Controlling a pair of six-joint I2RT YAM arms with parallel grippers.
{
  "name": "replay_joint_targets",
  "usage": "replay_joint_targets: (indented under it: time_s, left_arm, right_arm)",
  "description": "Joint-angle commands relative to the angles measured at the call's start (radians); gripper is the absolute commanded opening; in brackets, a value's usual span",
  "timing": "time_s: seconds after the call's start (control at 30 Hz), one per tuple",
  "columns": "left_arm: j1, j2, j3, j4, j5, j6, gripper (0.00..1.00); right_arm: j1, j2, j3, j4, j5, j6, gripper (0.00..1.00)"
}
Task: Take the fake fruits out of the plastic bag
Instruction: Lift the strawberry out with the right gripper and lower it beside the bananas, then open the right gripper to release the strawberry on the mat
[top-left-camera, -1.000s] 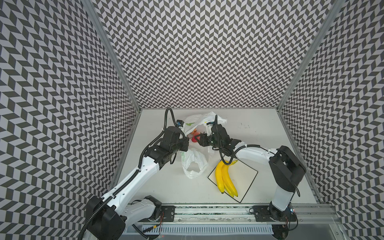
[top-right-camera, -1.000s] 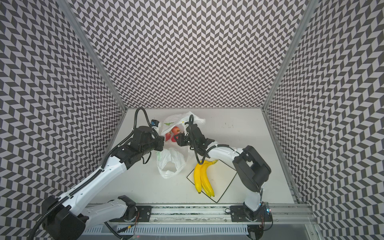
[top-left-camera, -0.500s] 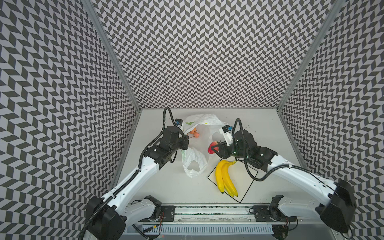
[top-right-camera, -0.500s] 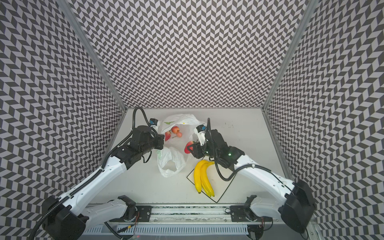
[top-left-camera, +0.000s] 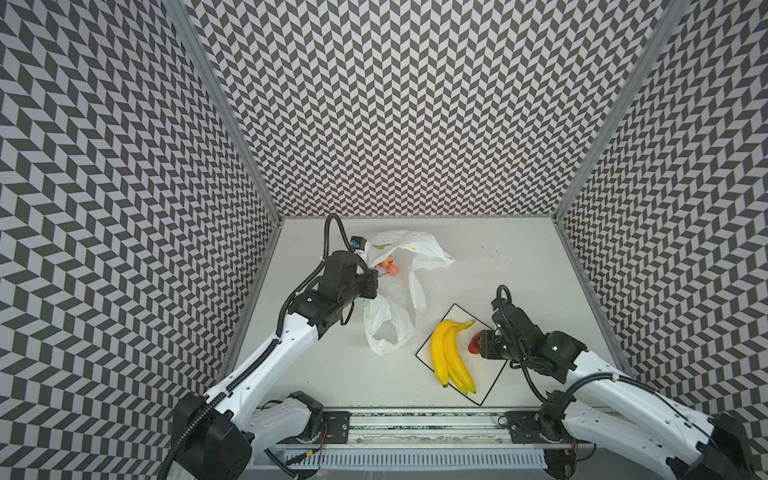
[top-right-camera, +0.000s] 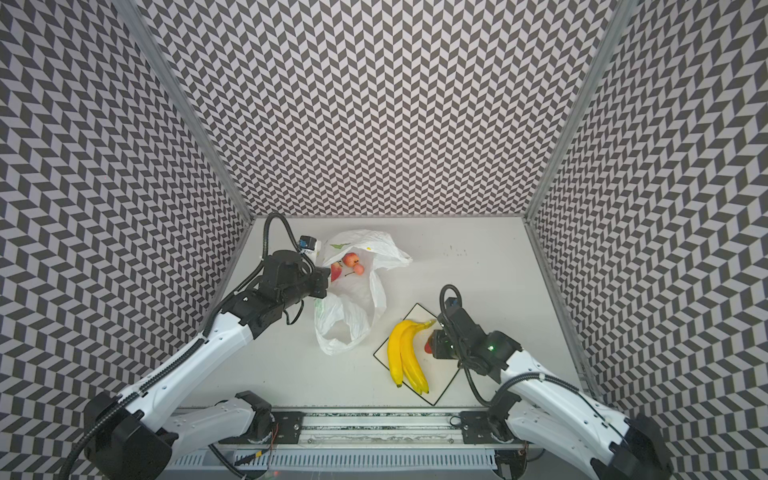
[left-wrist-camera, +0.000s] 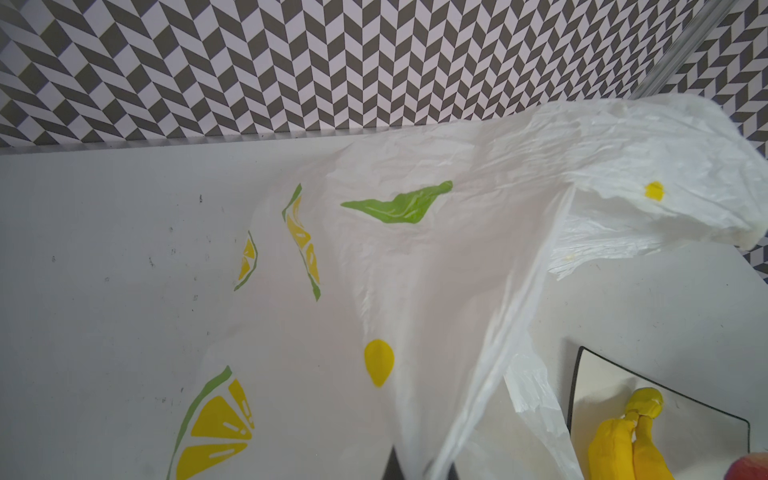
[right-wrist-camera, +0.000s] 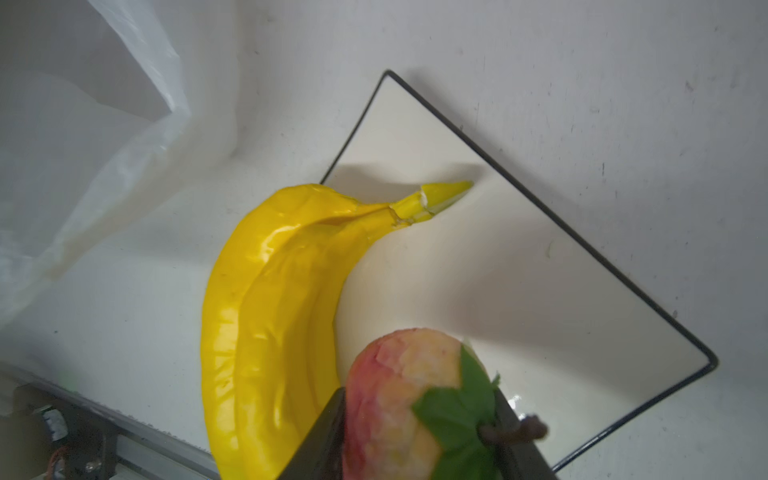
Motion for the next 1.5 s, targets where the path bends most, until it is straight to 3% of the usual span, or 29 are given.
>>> replay_joint_targets:
  time_s: [0.0, 0.2, 0.4, 0.63, 0.77, 0.9, 1.07, 1.2, 1.33, 1.47]
  left_arm:
    - [0.006, 0.001, -0.002, 0.02, 0.018, 0.01, 0.0]
    - [0.006, 0.0, 0.003, 0.014, 0.039, 0.013, 0.0]
    - [0.006, -0.005, 0.003, 0.009, 0.052, 0.019, 0.0]
    - [0.007, -0.005, -0.002, 0.038, 0.096, 0.031, 0.0]
    - [0.008, -0.003, -0.01, 0.058, 0.105, 0.03, 0.0]
    - [0.009, -0.006, -0.018, 0.071, 0.118, 0.041, 0.0]
    - [0.01, -0.012, -0.025, 0.07, 0.13, 0.059, 0.0]
    - [0.013, -0.017, -0.026, 0.057, 0.135, 0.064, 0.0]
    - [0.017, -0.025, -0.026, 0.048, 0.147, 0.062, 0.0]
    - [0.02, -0.02, -0.018, 0.041, 0.163, 0.057, 0.0]
  right_arm:
    - [-0.024, 0.038, -0.041, 0.167, -0.028, -0.006, 0.31]
    - [-0.107, 0.128, -0.082, 0.316, -0.167, -0.078, 0.34]
    - [-0.167, 0.183, -0.097, 0.345, -0.282, -0.128, 0.48]
    - [-0.201, 0.125, -0.077, 0.277, -0.289, -0.131, 0.68]
    - [-0.211, 0.067, -0.017, 0.176, -0.26, -0.125, 0.73]
    - [-0.208, -0.002, 0.077, 0.151, -0.264, -0.159, 0.71]
    - [-0.086, 0.009, 0.128, 0.405, -0.254, -0.289, 0.57]
    - [0.115, 0.158, 0.147, 0.717, -0.12, -0.54, 0.5]
    - [0.152, 0.392, 0.214, 0.95, -0.108, -0.668, 0.44]
    - [0.162, 0.633, 0.359, 0.976, -0.093, -0.69, 0.36]
